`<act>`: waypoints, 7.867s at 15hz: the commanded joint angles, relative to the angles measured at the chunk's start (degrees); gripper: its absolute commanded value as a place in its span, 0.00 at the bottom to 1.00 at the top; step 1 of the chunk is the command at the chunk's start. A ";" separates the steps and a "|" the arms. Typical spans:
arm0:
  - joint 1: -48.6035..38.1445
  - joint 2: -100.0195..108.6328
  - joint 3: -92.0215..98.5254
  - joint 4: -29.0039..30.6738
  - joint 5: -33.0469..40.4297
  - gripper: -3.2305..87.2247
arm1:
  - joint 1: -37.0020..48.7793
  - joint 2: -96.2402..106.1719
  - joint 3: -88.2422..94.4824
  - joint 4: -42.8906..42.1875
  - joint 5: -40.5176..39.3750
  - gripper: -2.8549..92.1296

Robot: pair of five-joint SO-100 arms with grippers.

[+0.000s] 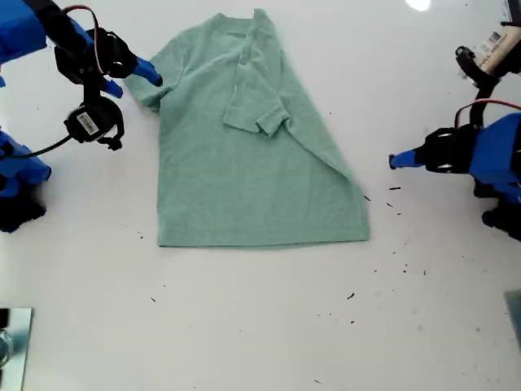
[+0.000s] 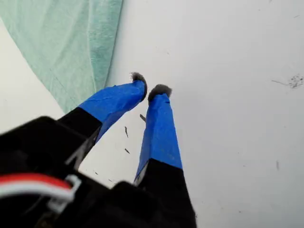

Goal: Fold t shirt

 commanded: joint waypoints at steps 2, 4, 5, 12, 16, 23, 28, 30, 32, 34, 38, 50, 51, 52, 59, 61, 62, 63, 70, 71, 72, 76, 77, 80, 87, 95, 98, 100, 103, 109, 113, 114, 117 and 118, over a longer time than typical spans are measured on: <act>-5.19 -6.77 0.09 -6.50 3.16 0.33 | -0.62 0.70 4.04 -0.35 -0.79 0.08; -6.59 -12.74 -0.35 -9.76 5.01 0.09 | -0.53 0.70 4.04 -0.35 -0.79 0.08; -6.59 -14.77 -0.26 -11.87 5.89 0.04 | -0.18 0.70 4.04 -0.35 -0.97 0.08; -0.62 13.54 -17.23 0.18 8.35 0.03 | 0.00 0.70 4.04 -0.35 -0.18 0.08; 0.97 15.47 -22.68 4.04 9.58 0.03 | -0.35 0.70 4.04 -0.35 0.44 0.08; 19.69 -15.56 -46.58 -6.15 4.04 0.03 | -1.85 0.70 4.04 -0.35 1.49 0.08; 18.72 -34.01 -72.86 -0.97 8.09 0.34 | -2.81 0.70 4.04 -0.35 2.46 0.08; 13.18 -22.06 -68.91 5.10 10.55 0.35 | -2.64 0.70 4.04 -0.35 2.46 0.08; 10.20 -7.73 -57.04 8.70 10.99 0.35 | -2.29 0.70 4.04 -0.35 2.37 0.08; 11.51 12.83 -26.98 -1.67 9.58 0.35 | -2.29 0.70 4.04 -0.35 2.64 0.08; 18.81 52.47 29.18 -15.38 -3.78 0.06 | -2.02 0.70 4.04 -0.35 2.29 0.08; 30.06 99.76 64.16 -5.62 -18.81 0.03 | -3.96 -46.05 -46.14 0.70 -13.97 0.06; 29.97 100.02 64.16 -5.54 -18.46 0.03 | -5.71 -57.13 -60.64 4.31 -16.61 0.06; 30.06 100.11 64.16 -5.54 -18.37 0.03 | -7.21 -67.68 -75.32 10.02 -19.07 0.06; 30.15 100.72 64.16 -5.36 -17.31 0.03 | -12.57 -86.75 -96.06 22.06 -19.42 0.36; 30.06 100.90 64.16 -5.36 -17.14 0.03 | -13.36 -86.92 -87.28 16.35 -16.26 0.36; 30.06 100.90 64.16 -5.36 -17.14 0.03 | -13.62 -86.92 -81.83 12.22 -14.68 0.35; 30.06 100.90 64.16 -5.36 -17.14 0.03 | -13.89 -86.66 -75.94 8.26 -12.39 0.32; 30.23 101.25 64.16 -5.27 -16.79 0.03 | -17.67 -88.59 -42.36 -26.19 -0.70 0.17; 30.23 101.34 64.16 -5.27 -16.70 0.03 | -17.75 -88.77 -41.22 -26.28 0.18 0.08; 30.23 101.34 64.16 -5.27 -16.70 0.03 | -17.49 -88.77 -40.43 -27.33 -0.79 0.06; 30.50 101.51 64.16 -5.19 -16.61 0.03 | -17.14 -86.04 -39.38 -26.28 -2.99 0.04; 30.59 101.51 64.16 -5.19 -16.52 0.03 | -17.05 -83.41 -40.25 -23.64 -3.69 0.04; 30.59 101.87 64.16 -5.10 -16.35 0.03 | -15.56 -75.06 -55.37 -2.11 -8.70 0.04; 30.50 102.04 64.16 -5.01 -16.26 0.03 | -18.37 -96.86 -98.00 21.01 -14.77 0.04; 30.50 102.04 64.25 -5.01 -16.26 0.03 | -23.73 -126.65 -118.92 -0.26 -13.71 0.29; 30.50 102.04 64.25 -5.01 -16.26 0.03 | -22.59 -113.29 -117.33 6.86 -15.12 0.29; 30.50 102.04 64.25 -5.01 -16.26 0.03 | -19.07 -98.96 -105.12 10.81 -16.17 0.19; 30.50 102.04 64.25 -5.01 -16.26 0.03 | -10.20 -71.02 -66.97 0.97 -18.19 0.06; 30.50 102.04 64.25 -5.01 -16.26 0.03 | -0.88 -30.85 -13.89 -13.89 -16.87 0.06; 32.61 100.63 63.19 -5.01 -20.04 0.03 | 0.79 -12.92 0.97 -12.66 -15.64 0.06; 34.63 97.29 60.64 -5.10 -23.73 0.03 | 0.79 -12.83 2.20 -12.39 -14.33 0.06; 44.12 76.03 40.61 -3.08 -33.57 0.03 | 0.88 -12.13 2.46 -11.87 -14.33 0.06; 45.97 66.09 29.53 1.67 -33.57 0.03 | 0.97 -11.87 2.64 -11.87 -14.50 0.06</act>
